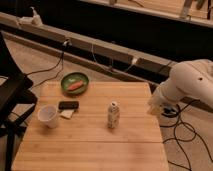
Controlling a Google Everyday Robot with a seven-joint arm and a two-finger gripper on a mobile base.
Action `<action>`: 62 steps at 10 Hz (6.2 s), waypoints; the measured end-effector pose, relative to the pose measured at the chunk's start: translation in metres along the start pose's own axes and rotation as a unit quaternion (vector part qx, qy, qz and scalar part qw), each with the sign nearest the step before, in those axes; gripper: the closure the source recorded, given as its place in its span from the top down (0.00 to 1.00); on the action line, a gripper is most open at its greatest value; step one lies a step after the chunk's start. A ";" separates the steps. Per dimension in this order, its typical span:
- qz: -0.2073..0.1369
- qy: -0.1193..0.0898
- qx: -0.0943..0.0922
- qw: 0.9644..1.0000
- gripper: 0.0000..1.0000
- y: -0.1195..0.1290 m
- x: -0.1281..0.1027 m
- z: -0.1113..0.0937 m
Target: Knock the bottle over
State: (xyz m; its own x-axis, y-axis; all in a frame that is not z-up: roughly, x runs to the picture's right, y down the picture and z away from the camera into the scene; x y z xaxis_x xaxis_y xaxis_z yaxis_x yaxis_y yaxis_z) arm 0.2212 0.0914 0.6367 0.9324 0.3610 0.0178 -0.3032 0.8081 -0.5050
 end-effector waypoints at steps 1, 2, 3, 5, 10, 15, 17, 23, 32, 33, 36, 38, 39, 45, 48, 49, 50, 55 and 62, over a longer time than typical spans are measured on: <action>-0.006 -0.002 0.001 1.000 0.44 0.001 -0.004 0.005; -0.014 -0.003 0.002 1.000 0.44 0.001 -0.012 0.005; -0.013 -0.003 0.002 1.000 0.44 -0.002 -0.020 0.001; -0.018 0.004 -0.005 1.000 0.44 -0.007 -0.020 -0.011; -0.024 0.001 -0.006 1.000 0.44 0.015 -0.015 0.010; -0.042 0.004 -0.008 0.999 0.44 0.017 -0.033 0.009; -0.048 -0.002 -0.014 0.999 0.44 0.019 -0.028 0.018; -0.051 0.007 -0.012 0.999 0.44 0.023 -0.044 0.027; -0.081 0.001 -0.001 0.997 0.44 0.006 -0.039 0.043; -0.083 0.003 -0.003 0.997 0.44 -0.002 -0.040 0.046; -0.086 0.003 -0.004 0.996 0.44 0.001 -0.041 0.048; -0.090 -0.001 -0.005 0.996 0.30 0.009 -0.056 0.050; -0.091 -0.002 -0.004 0.996 0.24 0.008 -0.057 0.056; -0.100 0.003 -0.002 0.995 0.22 -0.001 -0.059 0.063; -0.104 0.009 -0.001 0.995 0.22 -0.004 -0.060 0.061; -0.104 0.008 -0.002 0.995 0.22 -0.002 -0.061 0.067; -0.105 0.011 0.000 0.994 0.22 0.002 -0.064 0.069; -0.115 0.013 -0.001 0.993 0.22 0.003 -0.078 0.088; -0.125 0.012 -0.002 0.992 0.22 0.009 -0.089 0.089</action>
State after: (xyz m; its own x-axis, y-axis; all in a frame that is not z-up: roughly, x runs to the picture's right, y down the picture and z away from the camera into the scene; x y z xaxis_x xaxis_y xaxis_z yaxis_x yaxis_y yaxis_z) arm 0.1177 0.1076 0.7077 0.9830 0.1373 0.1221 -0.0606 0.8695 -0.4903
